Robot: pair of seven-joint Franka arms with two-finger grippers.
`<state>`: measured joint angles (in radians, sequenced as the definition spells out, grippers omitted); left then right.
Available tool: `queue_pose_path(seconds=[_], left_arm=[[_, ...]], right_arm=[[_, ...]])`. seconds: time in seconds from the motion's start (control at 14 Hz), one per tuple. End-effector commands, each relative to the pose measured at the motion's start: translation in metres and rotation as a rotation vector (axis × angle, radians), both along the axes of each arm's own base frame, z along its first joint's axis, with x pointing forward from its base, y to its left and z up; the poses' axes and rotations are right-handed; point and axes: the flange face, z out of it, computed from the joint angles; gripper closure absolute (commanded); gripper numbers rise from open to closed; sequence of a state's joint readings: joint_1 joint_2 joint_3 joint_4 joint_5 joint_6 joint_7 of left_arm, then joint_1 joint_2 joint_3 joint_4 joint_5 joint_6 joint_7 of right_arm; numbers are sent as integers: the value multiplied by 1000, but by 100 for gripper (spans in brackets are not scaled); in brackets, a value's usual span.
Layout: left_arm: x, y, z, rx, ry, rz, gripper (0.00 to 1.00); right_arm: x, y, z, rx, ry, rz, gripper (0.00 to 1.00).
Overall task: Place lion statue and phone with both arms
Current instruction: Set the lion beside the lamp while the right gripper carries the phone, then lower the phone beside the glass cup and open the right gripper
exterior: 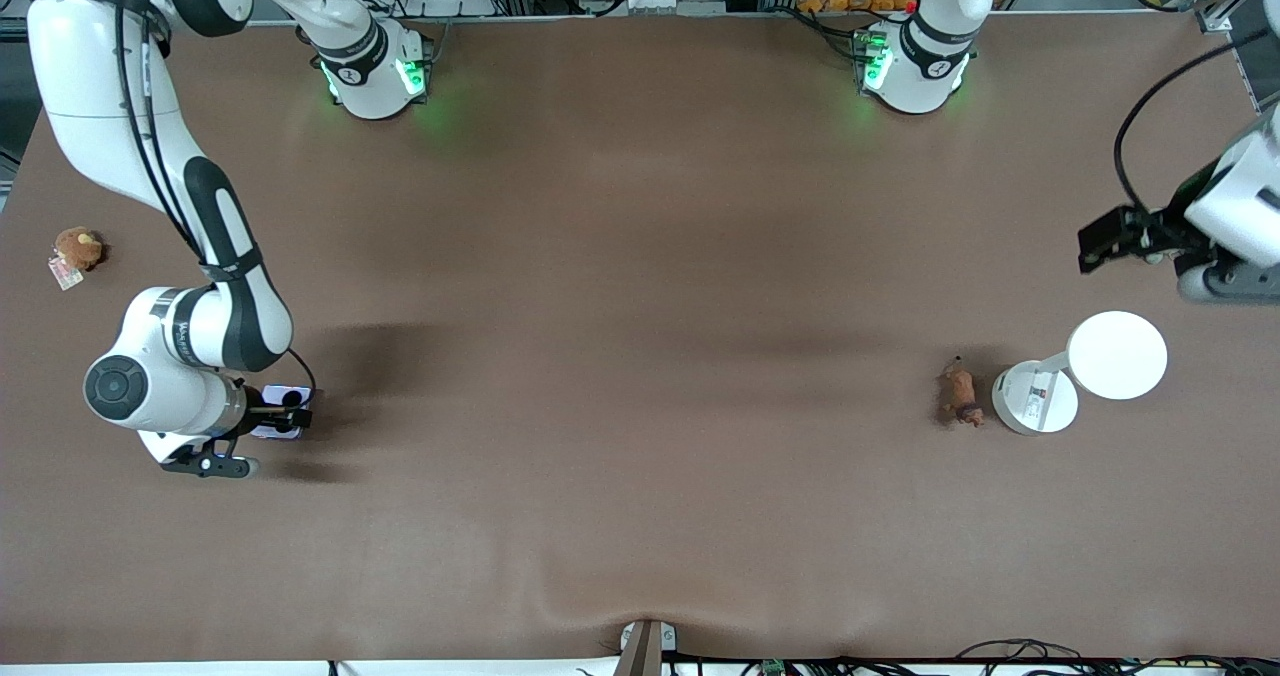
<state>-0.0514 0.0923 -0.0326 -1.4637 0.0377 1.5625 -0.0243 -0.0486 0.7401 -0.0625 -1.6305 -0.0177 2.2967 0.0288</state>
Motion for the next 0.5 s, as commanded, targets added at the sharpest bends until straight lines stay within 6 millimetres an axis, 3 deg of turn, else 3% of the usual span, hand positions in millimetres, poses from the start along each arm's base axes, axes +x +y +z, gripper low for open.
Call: queue_pose_path(seconds=[0.0,0.07,0.14,0.21,0.29,0.43], left_arm=[[-34,3,26,-27,2,13,0],[-48,4,32,-27,1,16,0],[-59,5,35,-25,10,15,0],[-68,6,33,-23,31,19,0],[-76,3,33,-21,48,18,0],[-75,1,32,-20,53,16,0]], right_arm=[[6,-2,-4,0,-13,9,67],[3,-7,-7,2,-6,1,65],[2,-12,-9,3,-3,-8,51],[1,-12,-9,4,0,-8,9],[1,-11,-9,5,2,-9,0],[3,-8,-5,4,-1,-6,0]])
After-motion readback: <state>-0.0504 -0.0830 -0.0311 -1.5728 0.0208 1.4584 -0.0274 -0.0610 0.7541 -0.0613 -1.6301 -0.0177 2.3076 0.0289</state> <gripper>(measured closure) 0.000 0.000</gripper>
